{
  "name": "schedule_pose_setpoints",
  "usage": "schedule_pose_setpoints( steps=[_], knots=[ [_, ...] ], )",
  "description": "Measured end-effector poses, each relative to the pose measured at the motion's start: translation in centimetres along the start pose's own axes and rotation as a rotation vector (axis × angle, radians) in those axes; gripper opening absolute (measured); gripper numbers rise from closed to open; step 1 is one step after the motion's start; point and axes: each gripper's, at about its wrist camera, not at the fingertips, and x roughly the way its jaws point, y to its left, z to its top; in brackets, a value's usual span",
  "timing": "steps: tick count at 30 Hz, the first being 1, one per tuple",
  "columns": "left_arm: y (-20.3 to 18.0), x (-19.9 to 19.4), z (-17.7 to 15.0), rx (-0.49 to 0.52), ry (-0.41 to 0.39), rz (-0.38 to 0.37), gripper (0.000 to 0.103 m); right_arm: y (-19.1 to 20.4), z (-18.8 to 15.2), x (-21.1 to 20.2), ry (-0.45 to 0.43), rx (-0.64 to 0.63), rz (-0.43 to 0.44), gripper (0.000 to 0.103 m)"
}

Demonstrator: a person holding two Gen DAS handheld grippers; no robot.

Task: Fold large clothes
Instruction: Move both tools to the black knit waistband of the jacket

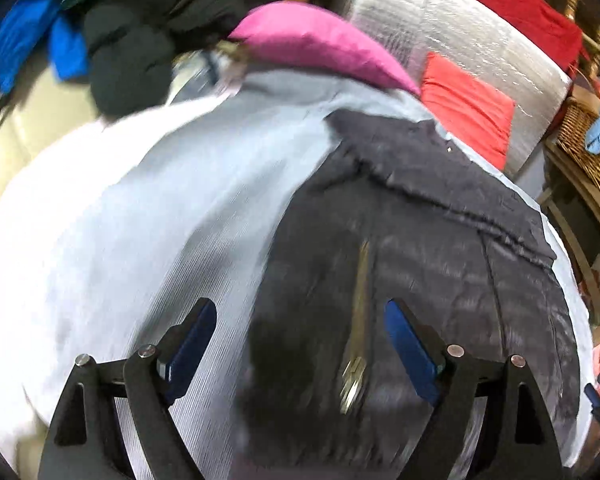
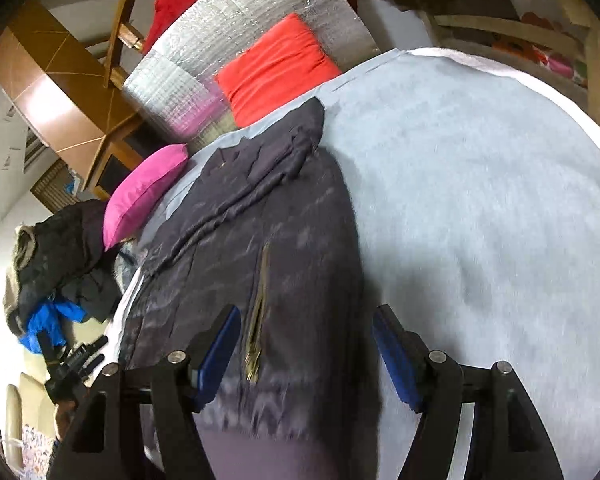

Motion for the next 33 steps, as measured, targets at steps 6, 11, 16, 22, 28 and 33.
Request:
schedule_pose_setpoints(
  steps=[6, 11, 16, 22, 28, 33],
  knots=[
    [2.4, -0.7, -3.0, -0.076, 0.042, 0.003, 0.086, 1.2, -2.9, -1.0, 0.02, -0.029, 0.0, 0.072],
    [2.9, 0.2, -4.1, -0.076, 0.081, -0.002, 0.086, 1.5, -4.5, -1.7, 0.026, -0.021, 0.0, 0.072],
    [3.2, 0.3, -4.8, -0.1, 0.106, -0.015, 0.086, 1.0, -5.2, -2.2, 0.038, -0.017, -0.028, 0.072],
    [2.6, -1.1, -5.0, -0.071, 0.087, -0.056, 0.086, 0.6, -4.6, -2.9, 0.028, -0.022, -0.044, 0.072],
    [2.6, -0.9, -6.2, -0.062, 0.124, -0.055, 0.086, -0.2, -4.7, -0.8, 0.084, 0.006, -0.034, 0.072],
    [2.3, -1.5, -6.4, -0.053, 0.119, -0.076, 0.086, 0.6, -5.4, 0.5, 0.127, -0.012, 0.009, 0.072]
  ],
)
